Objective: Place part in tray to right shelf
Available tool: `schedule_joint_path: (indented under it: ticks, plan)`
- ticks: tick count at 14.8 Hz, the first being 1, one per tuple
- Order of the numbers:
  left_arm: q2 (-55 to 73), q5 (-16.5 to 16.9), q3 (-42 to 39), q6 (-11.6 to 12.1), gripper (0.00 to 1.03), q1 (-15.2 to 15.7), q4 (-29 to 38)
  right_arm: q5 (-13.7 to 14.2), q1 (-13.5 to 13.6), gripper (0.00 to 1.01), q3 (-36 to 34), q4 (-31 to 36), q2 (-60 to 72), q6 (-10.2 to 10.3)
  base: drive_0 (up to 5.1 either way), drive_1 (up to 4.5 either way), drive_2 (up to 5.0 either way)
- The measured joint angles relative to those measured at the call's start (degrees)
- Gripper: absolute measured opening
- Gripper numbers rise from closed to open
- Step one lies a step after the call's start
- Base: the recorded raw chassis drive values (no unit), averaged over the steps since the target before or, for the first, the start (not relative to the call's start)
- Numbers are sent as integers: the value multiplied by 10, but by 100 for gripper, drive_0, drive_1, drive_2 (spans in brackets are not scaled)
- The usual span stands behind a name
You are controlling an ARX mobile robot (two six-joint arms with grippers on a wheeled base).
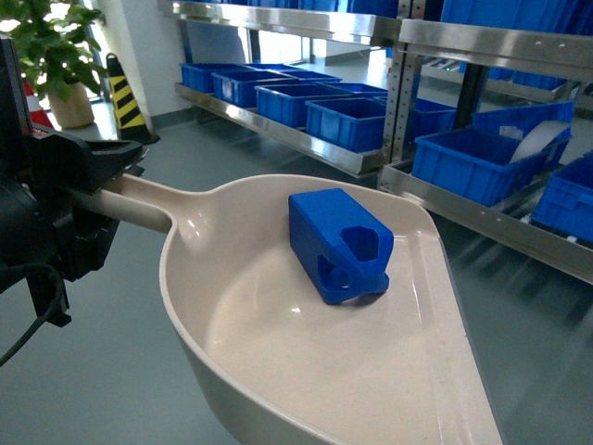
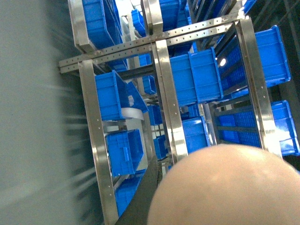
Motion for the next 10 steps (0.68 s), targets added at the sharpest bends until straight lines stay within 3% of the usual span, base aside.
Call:
schedule_joint_path:
  ticks: [10]
  plan:
    - [0, 0, 0, 0, 12, 0, 0, 0, 0, 98, 0, 0, 0, 0, -154, -154, -154]
